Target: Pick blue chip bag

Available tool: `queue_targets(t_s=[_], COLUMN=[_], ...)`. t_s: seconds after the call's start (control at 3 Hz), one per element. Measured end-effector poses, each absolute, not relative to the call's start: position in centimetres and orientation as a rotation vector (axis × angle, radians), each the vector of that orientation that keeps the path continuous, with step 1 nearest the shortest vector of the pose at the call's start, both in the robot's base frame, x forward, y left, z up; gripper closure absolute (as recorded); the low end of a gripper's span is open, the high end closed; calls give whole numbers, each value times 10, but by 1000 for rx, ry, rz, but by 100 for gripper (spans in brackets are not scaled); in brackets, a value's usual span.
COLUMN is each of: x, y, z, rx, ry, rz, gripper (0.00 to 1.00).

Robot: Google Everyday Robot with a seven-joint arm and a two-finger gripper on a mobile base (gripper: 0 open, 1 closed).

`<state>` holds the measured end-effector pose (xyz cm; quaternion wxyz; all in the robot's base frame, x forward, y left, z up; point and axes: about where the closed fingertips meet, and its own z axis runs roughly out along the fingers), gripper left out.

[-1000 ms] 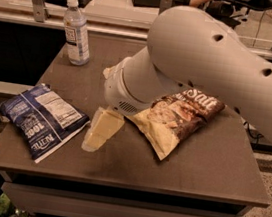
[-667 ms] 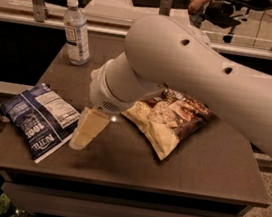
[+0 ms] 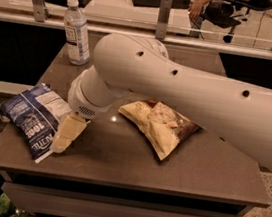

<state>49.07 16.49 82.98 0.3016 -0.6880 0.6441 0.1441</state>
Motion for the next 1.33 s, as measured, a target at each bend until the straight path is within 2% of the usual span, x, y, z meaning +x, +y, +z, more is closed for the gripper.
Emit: queue_targets(t_s=[0.33,0.67,1.33], x=[487,487,486], y=[188,187,188], z=[823,824,827], rx=[-1842,-1844,-1845], ry=[1651,1652,1651], rz=[445,440,439], gripper=[19,40,88])
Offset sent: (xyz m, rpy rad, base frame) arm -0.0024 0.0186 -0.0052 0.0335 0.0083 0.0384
